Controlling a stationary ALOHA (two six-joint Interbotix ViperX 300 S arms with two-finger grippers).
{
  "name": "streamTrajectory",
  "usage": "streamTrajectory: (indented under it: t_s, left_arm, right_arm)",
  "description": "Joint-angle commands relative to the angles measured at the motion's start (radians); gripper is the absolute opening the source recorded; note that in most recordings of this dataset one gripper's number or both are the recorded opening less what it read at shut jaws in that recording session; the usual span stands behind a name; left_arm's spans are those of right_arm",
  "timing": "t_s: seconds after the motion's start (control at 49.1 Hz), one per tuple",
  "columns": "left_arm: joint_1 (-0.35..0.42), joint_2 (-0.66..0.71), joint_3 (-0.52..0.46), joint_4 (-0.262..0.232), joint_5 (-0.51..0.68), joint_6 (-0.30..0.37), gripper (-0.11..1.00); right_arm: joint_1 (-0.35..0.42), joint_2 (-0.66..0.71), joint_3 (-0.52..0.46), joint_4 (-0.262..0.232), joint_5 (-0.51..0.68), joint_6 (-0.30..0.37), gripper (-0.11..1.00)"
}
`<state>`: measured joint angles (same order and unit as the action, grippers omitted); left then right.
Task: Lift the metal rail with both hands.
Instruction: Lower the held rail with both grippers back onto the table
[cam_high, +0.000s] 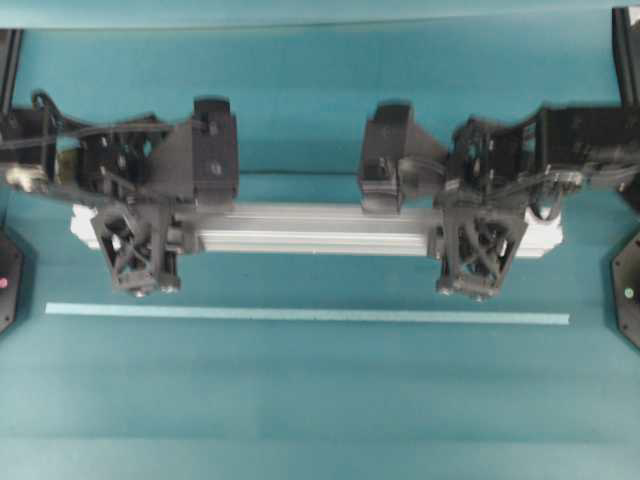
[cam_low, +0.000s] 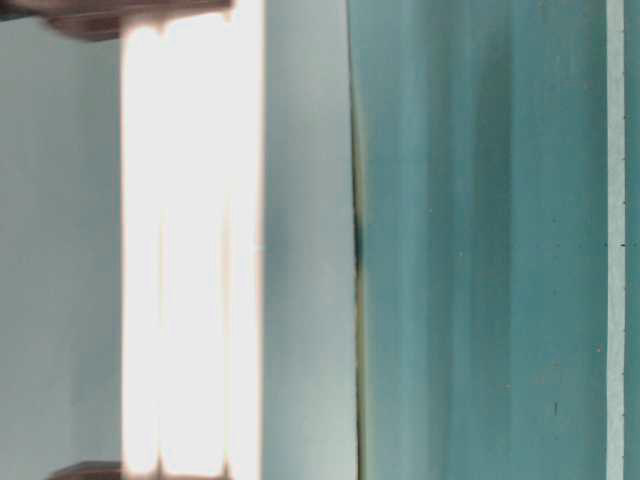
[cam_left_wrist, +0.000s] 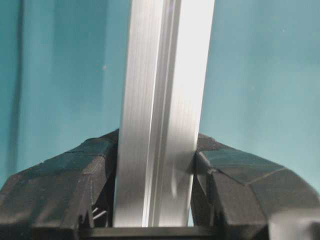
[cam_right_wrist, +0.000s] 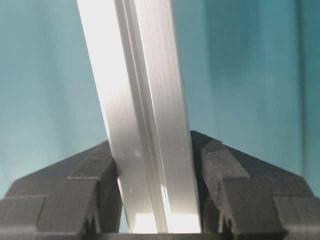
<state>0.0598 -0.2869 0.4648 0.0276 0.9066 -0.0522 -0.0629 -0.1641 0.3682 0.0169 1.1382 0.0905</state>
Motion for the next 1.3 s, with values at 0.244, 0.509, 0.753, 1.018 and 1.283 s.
streamTrajectory:
  t_s: [0.244, 0.509, 0.753, 1.018, 1.283]
  left_arm:
    - [-0.034, 0.064, 0.137, 0.002, -0.195, -0.018, 0.36]
    - [-0.035, 0.114, 0.176, 0.002, -0.245, -0.018, 0.36]
    - [-0.037, 0.155, 0.207, 0.002, -0.325, -0.02, 0.36]
    - [-0.061, 0.219, 0.245, 0.0, -0.402, -0.06, 0.36]
    - [-0.064, 0.241, 0.259, 0.0, -0.448, -0.077, 0.36]
  right_arm:
    - [0.002, 0.02, 0.16, 0.0, -0.216, 0.003, 0.39]
    - [0.009, 0.057, 0.209, 0.0, -0.295, 0.0, 0.39]
    - [0.034, 0.127, 0.221, 0.0, -0.374, -0.003, 0.39]
    - [0.054, 0.179, 0.229, 0.0, -0.437, 0.0, 0.39]
    - [0.067, 0.207, 0.241, 0.003, -0.466, 0.003, 0.39]
